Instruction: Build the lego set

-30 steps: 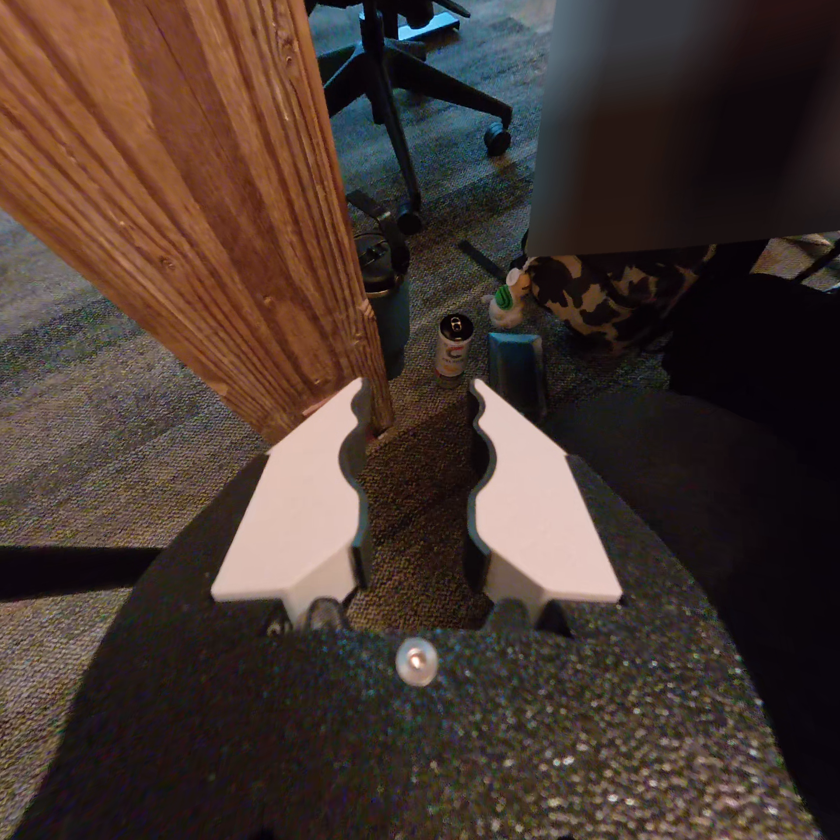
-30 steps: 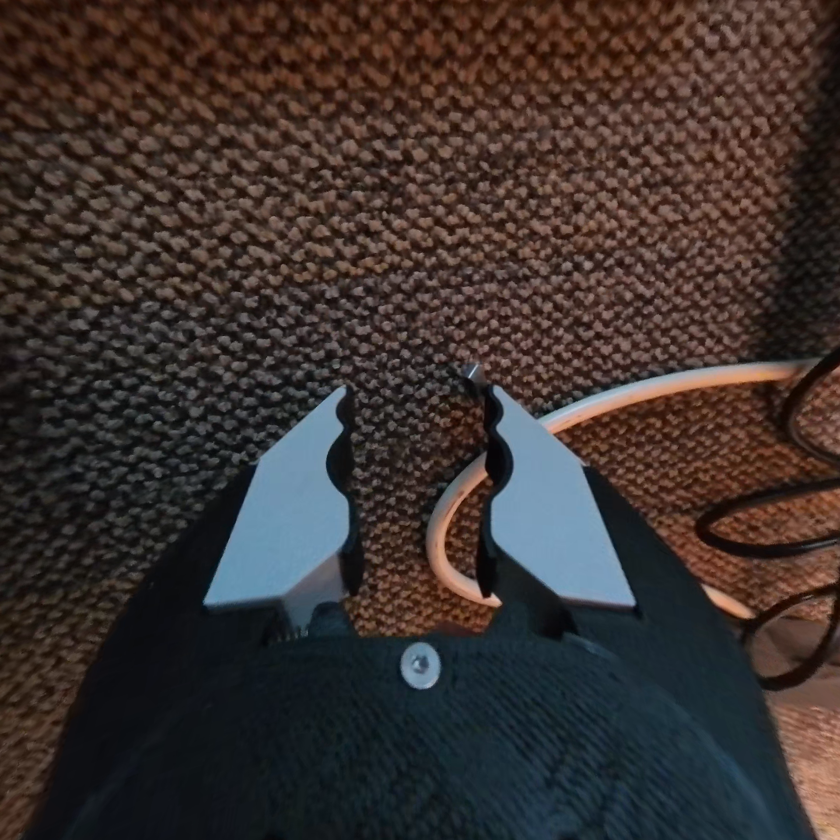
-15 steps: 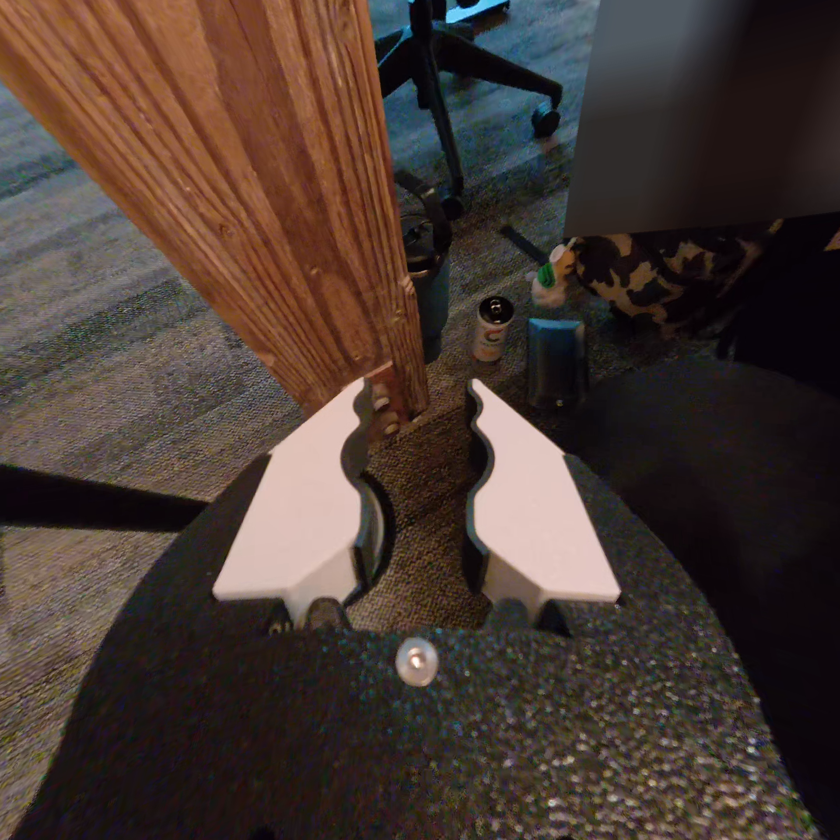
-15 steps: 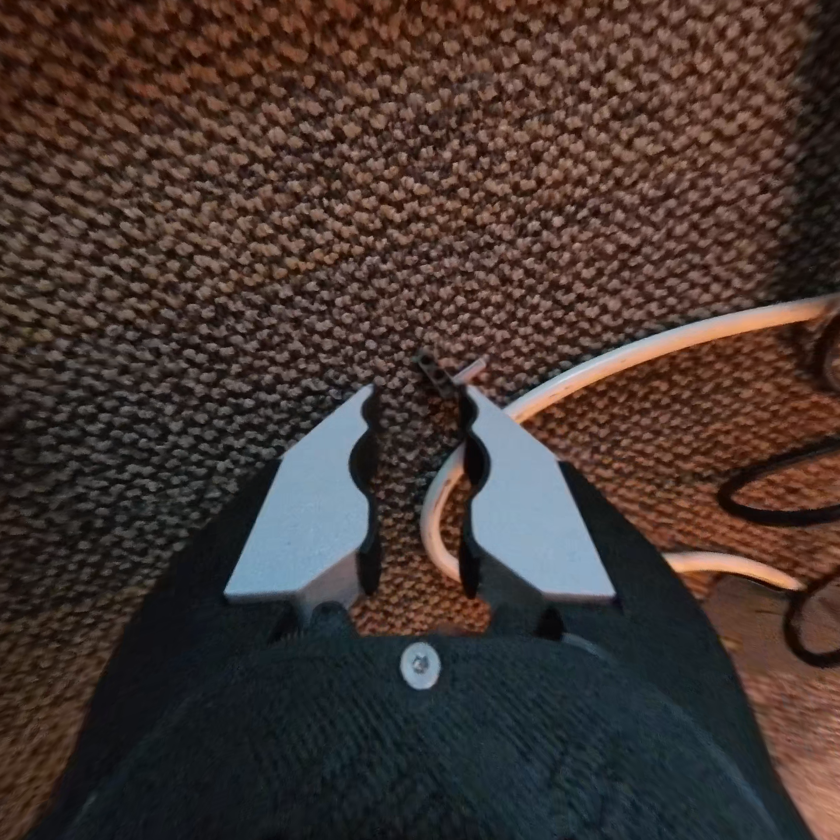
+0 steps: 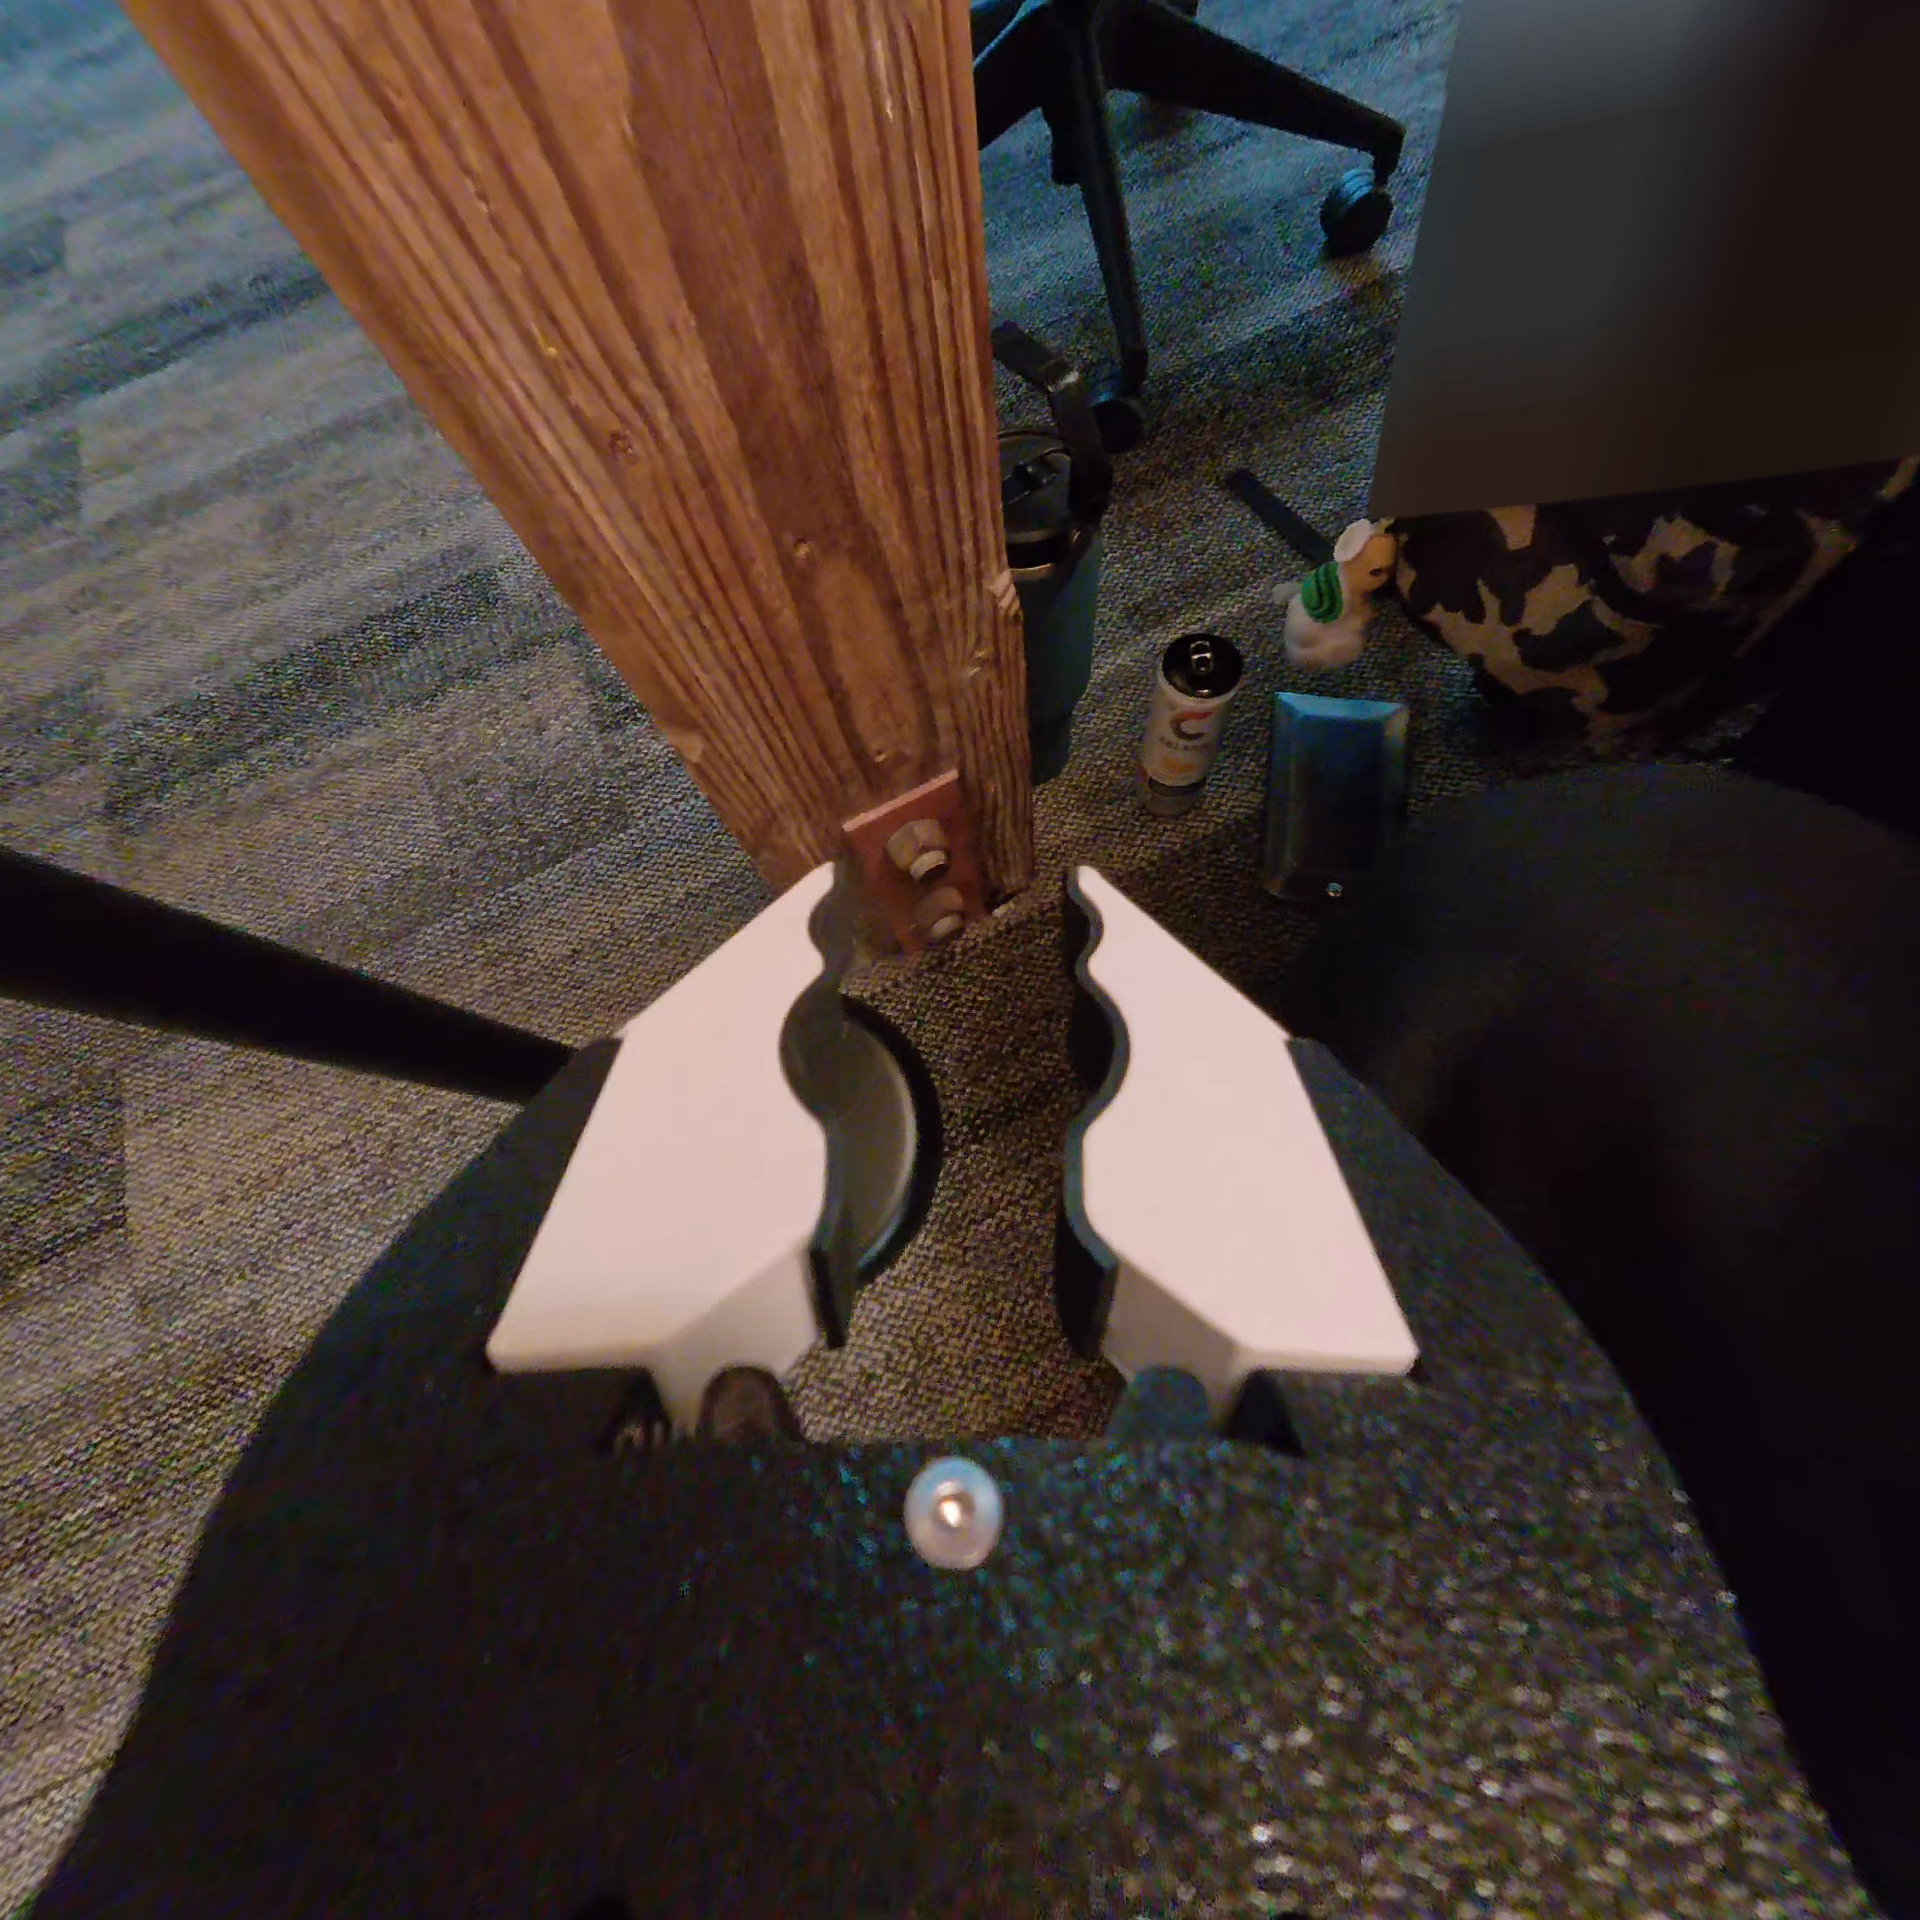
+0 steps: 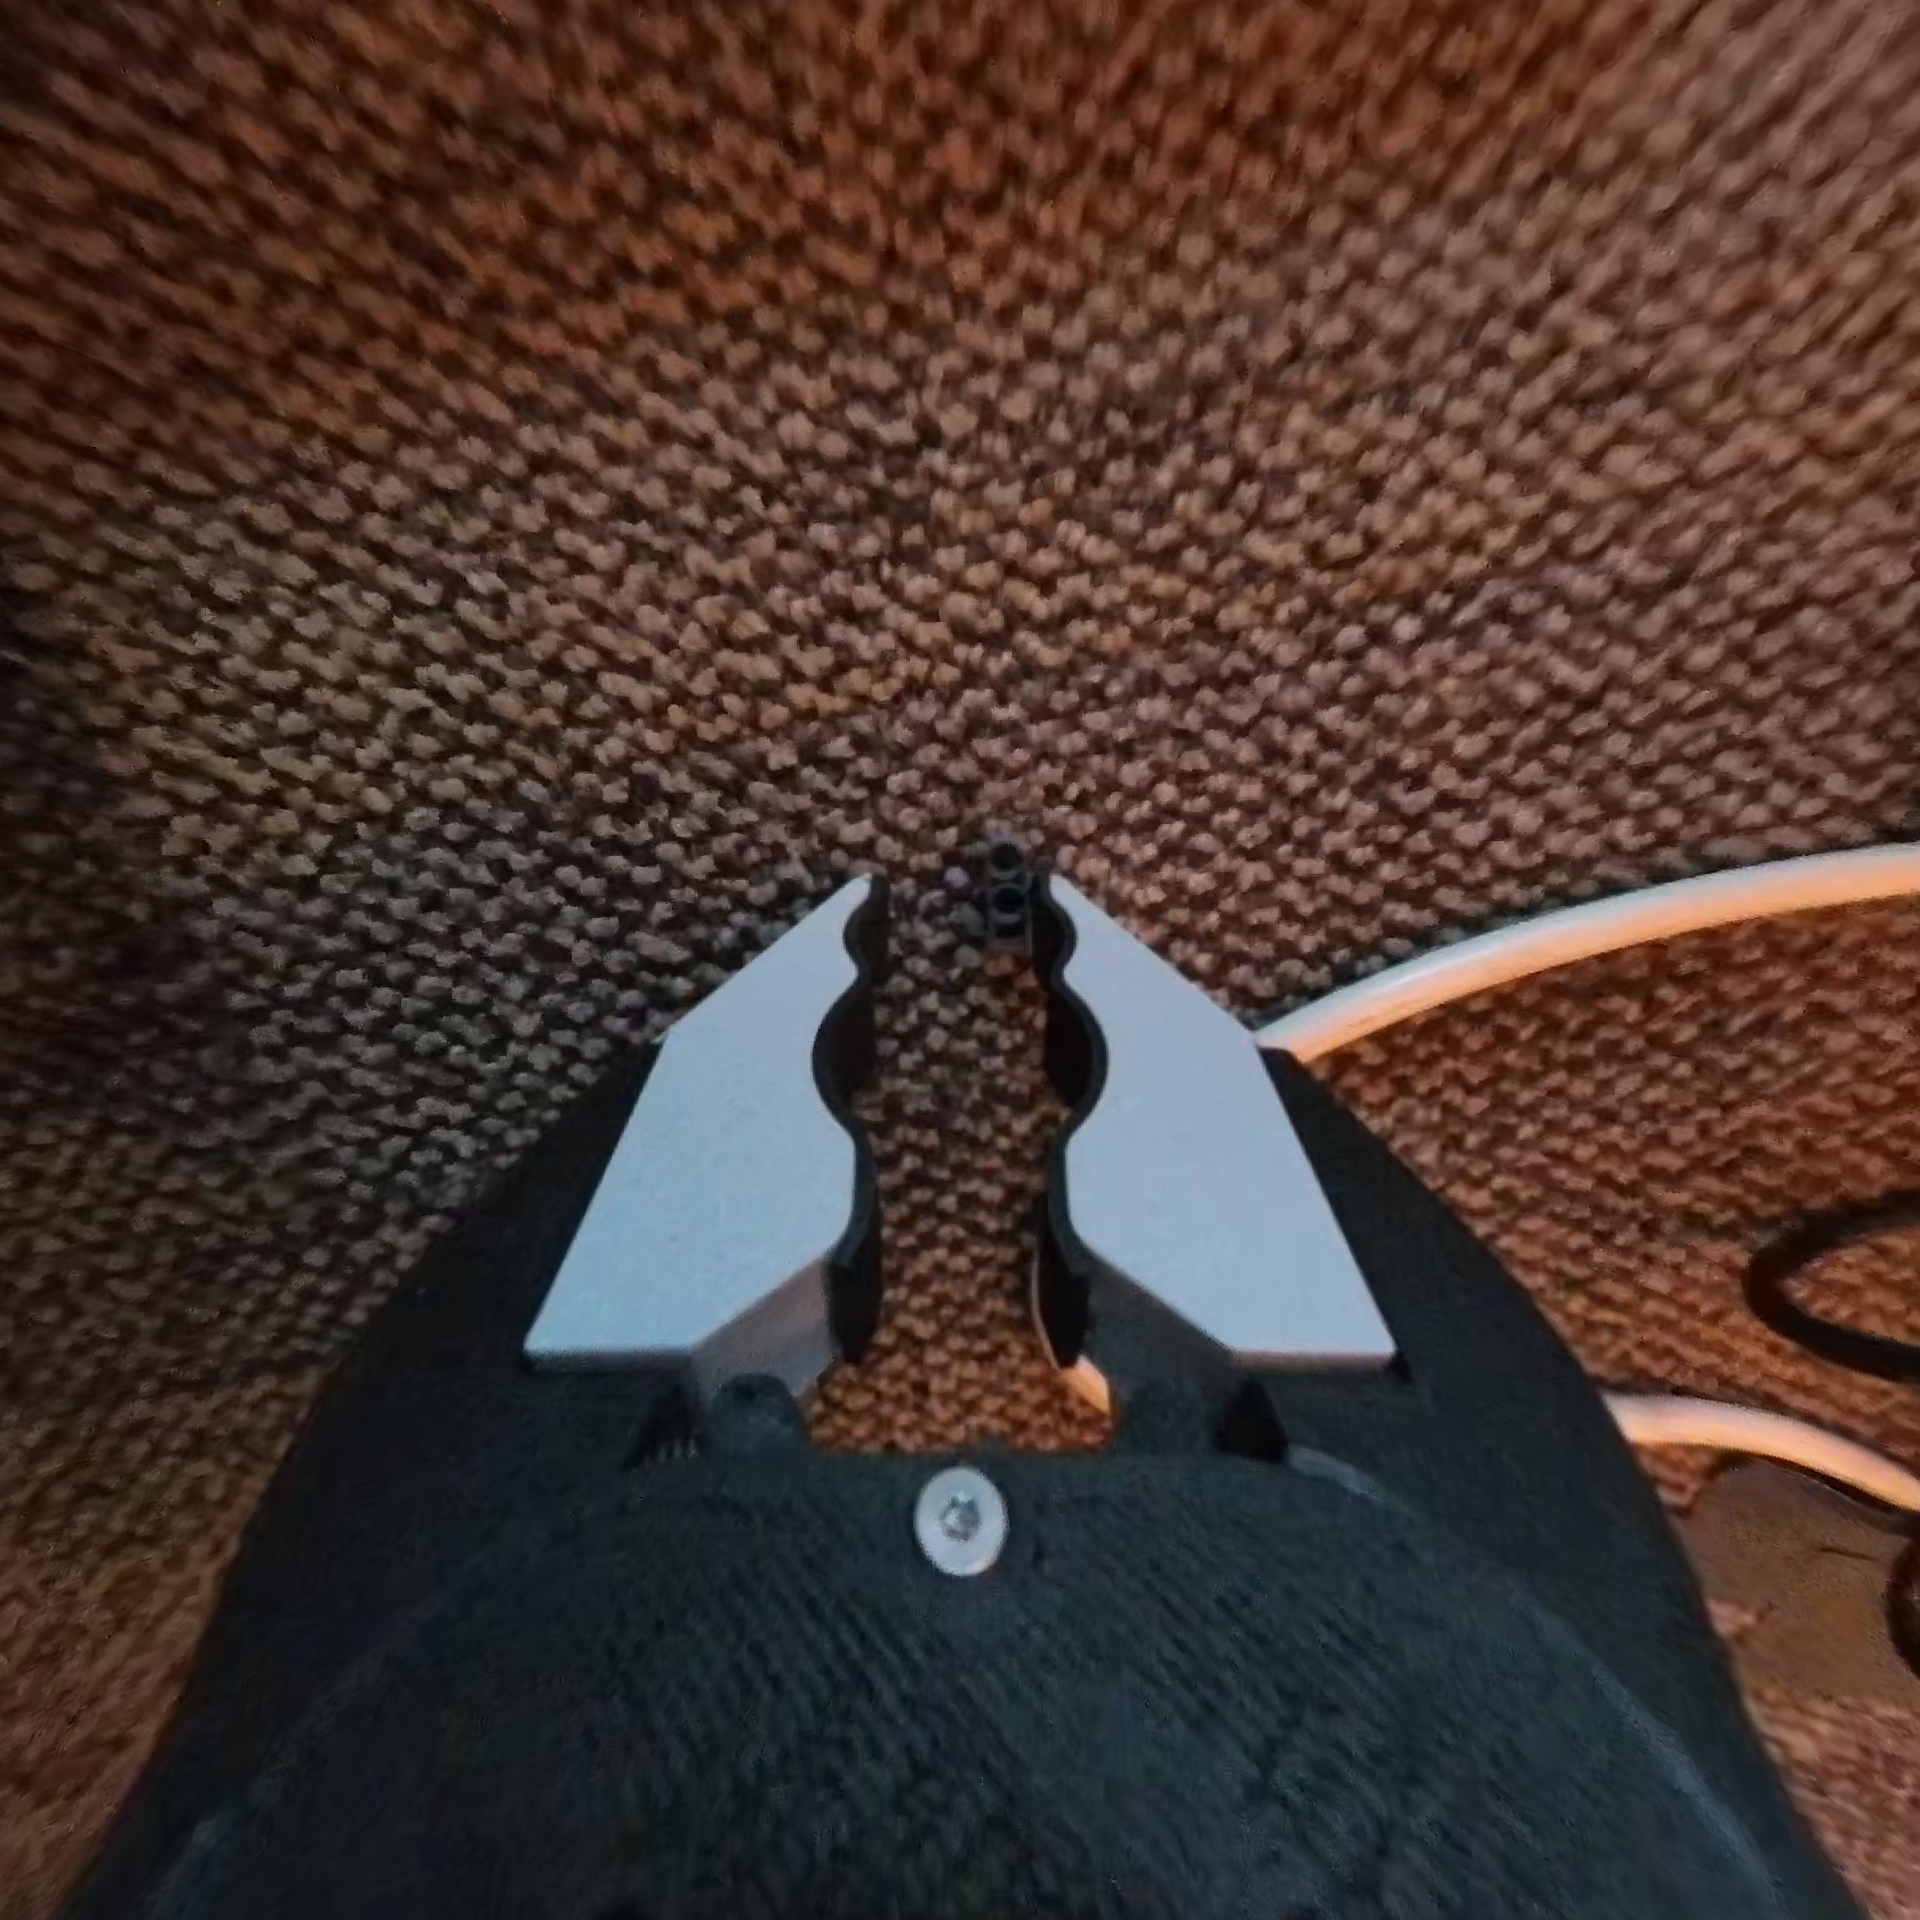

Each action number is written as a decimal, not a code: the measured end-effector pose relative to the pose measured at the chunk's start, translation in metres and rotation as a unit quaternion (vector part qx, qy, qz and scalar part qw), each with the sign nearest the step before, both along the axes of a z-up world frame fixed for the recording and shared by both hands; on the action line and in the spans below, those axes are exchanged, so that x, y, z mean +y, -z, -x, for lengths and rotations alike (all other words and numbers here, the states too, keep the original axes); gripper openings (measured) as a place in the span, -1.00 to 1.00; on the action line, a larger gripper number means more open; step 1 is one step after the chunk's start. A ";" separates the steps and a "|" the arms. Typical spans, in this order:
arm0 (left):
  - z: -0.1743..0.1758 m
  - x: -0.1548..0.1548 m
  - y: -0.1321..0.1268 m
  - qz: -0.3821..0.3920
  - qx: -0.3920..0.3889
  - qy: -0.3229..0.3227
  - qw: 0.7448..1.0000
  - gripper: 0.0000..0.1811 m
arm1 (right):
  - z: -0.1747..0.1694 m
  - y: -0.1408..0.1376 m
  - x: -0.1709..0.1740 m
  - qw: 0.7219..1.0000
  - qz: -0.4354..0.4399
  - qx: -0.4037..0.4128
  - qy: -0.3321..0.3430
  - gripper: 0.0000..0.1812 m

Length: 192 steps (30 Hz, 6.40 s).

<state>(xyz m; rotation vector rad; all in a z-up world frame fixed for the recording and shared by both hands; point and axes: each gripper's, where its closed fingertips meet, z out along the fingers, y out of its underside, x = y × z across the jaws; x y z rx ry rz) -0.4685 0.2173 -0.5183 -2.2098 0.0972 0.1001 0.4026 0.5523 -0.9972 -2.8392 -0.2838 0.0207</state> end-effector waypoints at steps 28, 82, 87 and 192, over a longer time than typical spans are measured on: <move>0.046 -0.036 -0.003 -0.134 0.131 -0.041 0.981 -0.83 | 0.240 -0.179 -0.192 0.949 0.168 -0.260 -0.057 -0.95; -0.589 0.015 -0.340 -0.024 -0.240 0.765 0.597 -0.63 | 0.234 -0.822 -0.341 0.781 -0.537 -0.303 -0.099 -0.95; -0.638 -0.002 -0.337 0.022 -0.275 0.791 0.546 -0.63 | 0.211 -0.823 -0.340 0.776 -0.505 -0.364 -0.097 -0.95; -0.840 -0.042 -0.295 -0.150 0.002 0.820 0.552 -0.88 | 0.121 -0.801 -0.465 0.809 -0.308 -0.499 0.040 -0.78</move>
